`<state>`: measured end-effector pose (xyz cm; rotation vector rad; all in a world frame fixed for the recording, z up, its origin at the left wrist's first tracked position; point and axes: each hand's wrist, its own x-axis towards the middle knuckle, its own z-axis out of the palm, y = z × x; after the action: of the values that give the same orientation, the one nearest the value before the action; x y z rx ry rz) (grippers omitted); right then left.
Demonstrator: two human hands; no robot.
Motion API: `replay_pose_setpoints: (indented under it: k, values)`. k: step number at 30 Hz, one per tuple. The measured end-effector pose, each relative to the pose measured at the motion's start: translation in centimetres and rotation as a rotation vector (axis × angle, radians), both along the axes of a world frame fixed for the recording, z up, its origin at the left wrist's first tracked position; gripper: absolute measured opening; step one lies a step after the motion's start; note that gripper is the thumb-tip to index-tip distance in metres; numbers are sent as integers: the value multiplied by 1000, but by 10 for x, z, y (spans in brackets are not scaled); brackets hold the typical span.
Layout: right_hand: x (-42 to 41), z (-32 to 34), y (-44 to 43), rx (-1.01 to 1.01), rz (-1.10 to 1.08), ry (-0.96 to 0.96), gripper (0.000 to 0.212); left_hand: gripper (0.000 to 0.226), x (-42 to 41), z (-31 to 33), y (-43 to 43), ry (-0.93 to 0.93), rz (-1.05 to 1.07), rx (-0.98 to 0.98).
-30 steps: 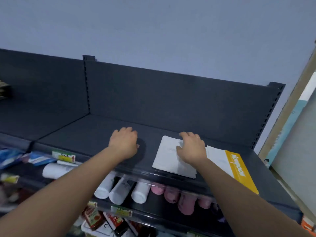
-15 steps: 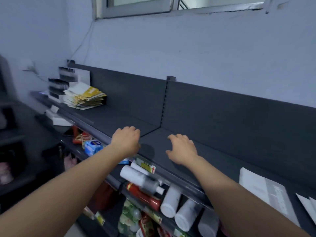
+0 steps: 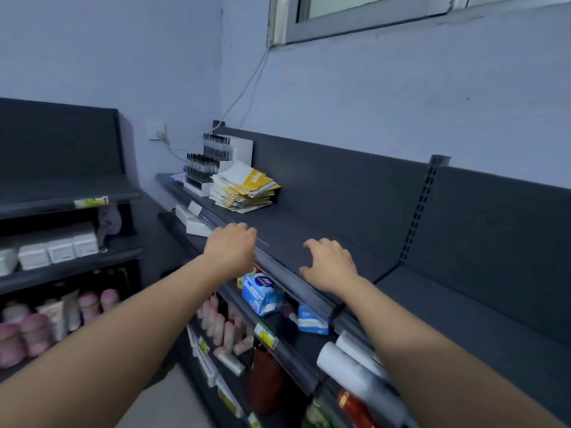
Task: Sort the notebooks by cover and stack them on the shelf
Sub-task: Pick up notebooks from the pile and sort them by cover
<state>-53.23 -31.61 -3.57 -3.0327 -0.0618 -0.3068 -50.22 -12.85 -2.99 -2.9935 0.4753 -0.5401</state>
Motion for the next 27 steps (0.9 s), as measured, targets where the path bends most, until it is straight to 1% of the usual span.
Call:
replay_pose_setpoints:
  k: [6,13,18,21,25,27]
  values:
    - [74,2,36,16,44,9,54,29,63,0,33,-14,47,-15]
    - [176,1,60,31,89,-1,54,24,153,-4,50,-23,89,-23]
    - [254,8,71,17,92,-6,51,29,224,4,60,-9,115,-19]
    - [293,10,78,6,95,-10,51,27,262,2,66,-9,115,-22]
    - [338,8,86,36,86,17,47,25,309,1,75,2,119,-24]
    - [359,7,90,83,69,21,43,25,333,2,79,0,102,-27]
